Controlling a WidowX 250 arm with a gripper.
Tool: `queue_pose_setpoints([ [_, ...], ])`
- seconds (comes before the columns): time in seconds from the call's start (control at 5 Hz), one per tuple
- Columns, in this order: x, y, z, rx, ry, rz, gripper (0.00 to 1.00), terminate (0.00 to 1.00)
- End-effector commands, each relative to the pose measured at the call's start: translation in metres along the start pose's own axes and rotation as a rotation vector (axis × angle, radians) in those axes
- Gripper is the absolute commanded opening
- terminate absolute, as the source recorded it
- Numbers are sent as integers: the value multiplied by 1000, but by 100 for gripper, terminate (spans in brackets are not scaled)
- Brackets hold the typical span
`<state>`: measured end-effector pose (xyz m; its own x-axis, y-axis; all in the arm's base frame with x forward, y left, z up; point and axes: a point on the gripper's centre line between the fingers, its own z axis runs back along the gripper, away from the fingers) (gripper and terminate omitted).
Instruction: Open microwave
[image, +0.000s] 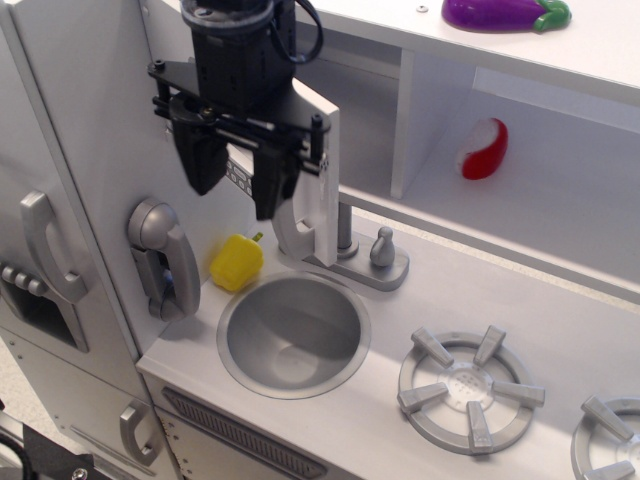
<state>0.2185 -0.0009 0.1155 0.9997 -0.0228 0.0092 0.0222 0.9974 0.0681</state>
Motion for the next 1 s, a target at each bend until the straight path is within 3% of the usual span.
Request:
queue_pose_setpoints([
  [0.0,-1,-71,1,-92,45,-87,100,0],
  [0.4,63,-111,12,-201,-26,-10,100,0],
  [0.8,102,-73,15,-190,-117,109,100,0],
])
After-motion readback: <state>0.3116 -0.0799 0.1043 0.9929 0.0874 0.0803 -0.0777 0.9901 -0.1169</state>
